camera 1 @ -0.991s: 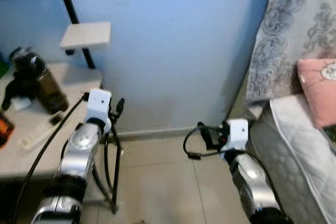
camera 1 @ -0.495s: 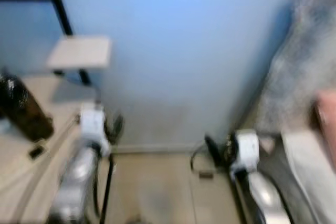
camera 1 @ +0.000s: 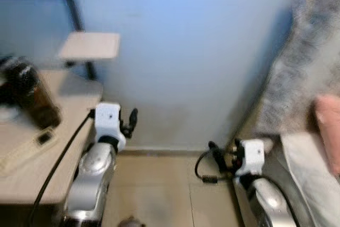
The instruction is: Clean up the room
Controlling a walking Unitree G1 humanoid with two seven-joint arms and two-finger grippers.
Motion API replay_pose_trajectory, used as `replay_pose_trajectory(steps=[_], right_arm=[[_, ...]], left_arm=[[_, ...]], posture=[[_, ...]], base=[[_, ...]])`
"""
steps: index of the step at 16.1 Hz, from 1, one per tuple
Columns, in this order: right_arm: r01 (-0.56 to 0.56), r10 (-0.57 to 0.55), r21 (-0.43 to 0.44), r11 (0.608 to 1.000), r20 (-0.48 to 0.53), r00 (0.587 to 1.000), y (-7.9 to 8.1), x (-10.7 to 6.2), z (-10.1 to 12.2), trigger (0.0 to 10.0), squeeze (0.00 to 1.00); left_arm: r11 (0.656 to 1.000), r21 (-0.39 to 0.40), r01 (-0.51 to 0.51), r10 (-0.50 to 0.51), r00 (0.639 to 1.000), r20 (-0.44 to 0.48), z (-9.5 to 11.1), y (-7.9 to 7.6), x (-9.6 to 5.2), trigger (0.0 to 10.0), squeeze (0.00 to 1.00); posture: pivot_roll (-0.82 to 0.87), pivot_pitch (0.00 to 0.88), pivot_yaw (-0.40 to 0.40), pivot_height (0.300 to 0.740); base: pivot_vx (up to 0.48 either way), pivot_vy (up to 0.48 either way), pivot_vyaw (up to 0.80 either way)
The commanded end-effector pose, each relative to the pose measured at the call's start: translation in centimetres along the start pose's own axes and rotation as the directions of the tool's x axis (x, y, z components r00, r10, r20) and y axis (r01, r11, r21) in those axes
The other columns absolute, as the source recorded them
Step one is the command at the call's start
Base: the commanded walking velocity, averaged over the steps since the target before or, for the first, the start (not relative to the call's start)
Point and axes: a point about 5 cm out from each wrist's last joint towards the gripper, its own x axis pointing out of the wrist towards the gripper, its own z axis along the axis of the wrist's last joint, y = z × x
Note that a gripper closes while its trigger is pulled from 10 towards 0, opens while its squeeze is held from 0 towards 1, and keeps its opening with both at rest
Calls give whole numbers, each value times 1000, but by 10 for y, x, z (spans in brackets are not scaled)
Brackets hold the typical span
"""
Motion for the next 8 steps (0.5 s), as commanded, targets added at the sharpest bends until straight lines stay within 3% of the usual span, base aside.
replay_pose_trajectory(steps=[1, 8], right_arm=[[-1, 1, -1, 1000, 2, 1000, -1, 1, 2, 10000, 0], [-1, 1, -1, 1000, 2, 1000, -1, 1, 2, 10000, 0]], left_arm=[[1000, 8, 6, -6, 1000, -3, 1, -1, 1, 10000, 0], [1000, 8, 6, -6, 1000, -3, 1, -1, 1, 10000, 0]], posture=[[182, 0, -53, 740], [182, 0, -53, 740]], base=[[0, 0, 0], [0, 0, 0]])
